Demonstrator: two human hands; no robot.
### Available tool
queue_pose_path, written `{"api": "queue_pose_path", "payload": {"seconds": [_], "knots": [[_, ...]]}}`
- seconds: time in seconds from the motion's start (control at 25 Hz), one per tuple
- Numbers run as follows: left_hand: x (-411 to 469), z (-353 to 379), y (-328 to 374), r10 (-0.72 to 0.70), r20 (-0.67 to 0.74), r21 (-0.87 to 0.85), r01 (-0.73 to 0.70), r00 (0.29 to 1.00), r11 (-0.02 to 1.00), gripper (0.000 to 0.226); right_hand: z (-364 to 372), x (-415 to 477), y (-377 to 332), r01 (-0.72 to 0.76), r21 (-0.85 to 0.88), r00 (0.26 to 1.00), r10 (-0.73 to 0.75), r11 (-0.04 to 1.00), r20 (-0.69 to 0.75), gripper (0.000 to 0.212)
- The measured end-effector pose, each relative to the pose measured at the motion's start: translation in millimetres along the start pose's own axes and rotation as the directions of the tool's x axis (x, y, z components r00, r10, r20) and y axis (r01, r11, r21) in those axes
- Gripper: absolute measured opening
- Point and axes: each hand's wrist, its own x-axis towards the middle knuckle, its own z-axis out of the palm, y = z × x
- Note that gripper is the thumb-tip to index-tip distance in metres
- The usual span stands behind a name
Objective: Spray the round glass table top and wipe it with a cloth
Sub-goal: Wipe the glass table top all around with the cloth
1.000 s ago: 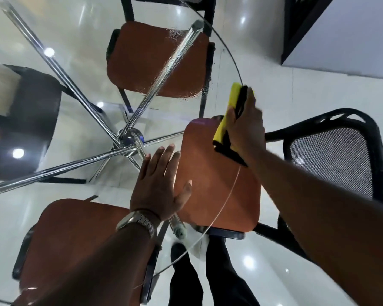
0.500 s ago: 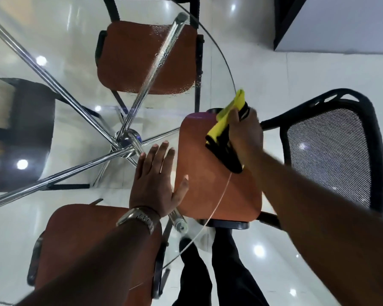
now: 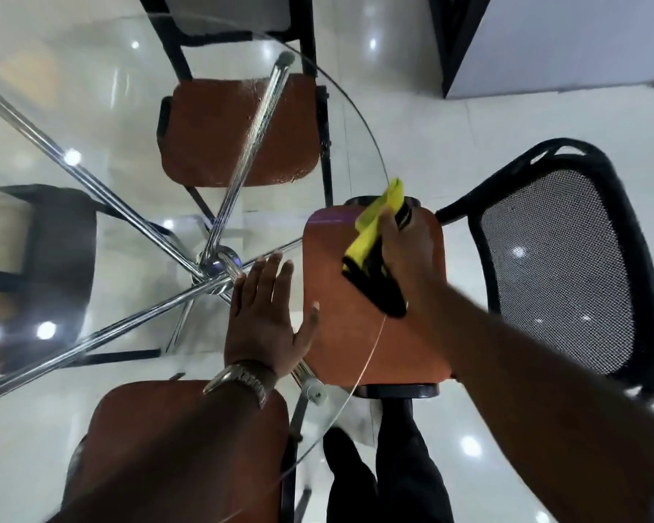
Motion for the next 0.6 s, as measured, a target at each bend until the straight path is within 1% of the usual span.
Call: {"api": "queue_pose_path", "payload": {"seconds": [0.08, 0.16, 0.24, 0.32, 0.36, 0.4, 0.48, 0.52, 0.6], "knots": [[1.0, -4.0, -2.2, -0.007, 0.009, 0.010, 0.007, 1.000, 1.000, 0.069, -0.3, -59.4, 26.1, -0.119, 0.105, 0.993, 0.118, 0.987, 0.007, 0.029], [2.2, 1.5, -4.9, 0.001, 0.004, -0.001, -0.001, 1.000, 1.000, 0.065, 9.2, -101.4, 58.6, -0.205, 0.130, 0.979, 0.203, 0.970, 0.028, 0.032], [0.2, 3.8, -5.3, -0.012, -0.003, -0.007, 0.012, 1.000, 1.000, 0.063, 17.2, -139.1, 74.0, -0.216, 0.154, 0.976, 0.212, 0.964, 0.042, 0.023], [1.8, 3.7, -5.8, 0.003, -0.006, -0.011, -0.003, 1.000, 1.000, 0.063, 15.3, -161.0, 78.4, -0.216, 0.135, 0.974, 0.204, 0.967, 0.100, 0.021], [-0.6, 1.0, -5.2, 0.004, 0.017, -0.011, -0.003, 1.000, 1.000, 0.063, 6.1, -164.9, 78.1, -0.198, 0.073, 0.971, 0.186, 0.977, 0.150, 0.024], [-4.1, -3.5, -3.3, -0.009, 0.053, -0.019, 0.010, 0.999, 1.000, 0.064, -8.3, -161.6, 76.1, -0.173, -0.027, 0.962, 0.175, 0.985, 0.209, 0.030], [-8.7, -18.0, 6.2, -0.021, 0.143, -0.050, 0.028, 0.989, 0.998, 0.068, -53.8, -143.4, 70.2, -0.080, -0.264, 0.934, 0.164, 0.961, 0.316, 0.045], [-12.0, -29.8, 15.8, -0.003, 0.184, -0.077, 0.018, 0.983, 0.997, 0.070, -85.7, -137.5, 62.7, -0.030, -0.356, 0.926, 0.160, 0.934, 0.342, 0.050], [-17.4, -60.7, 43.5, 0.080, 0.250, -0.159, -0.040, 0.965, 0.986, 0.067, -150.8, -131.5, 41.7, 0.024, -0.453, 0.932, 0.144, 0.891, 0.332, 0.061]]}}
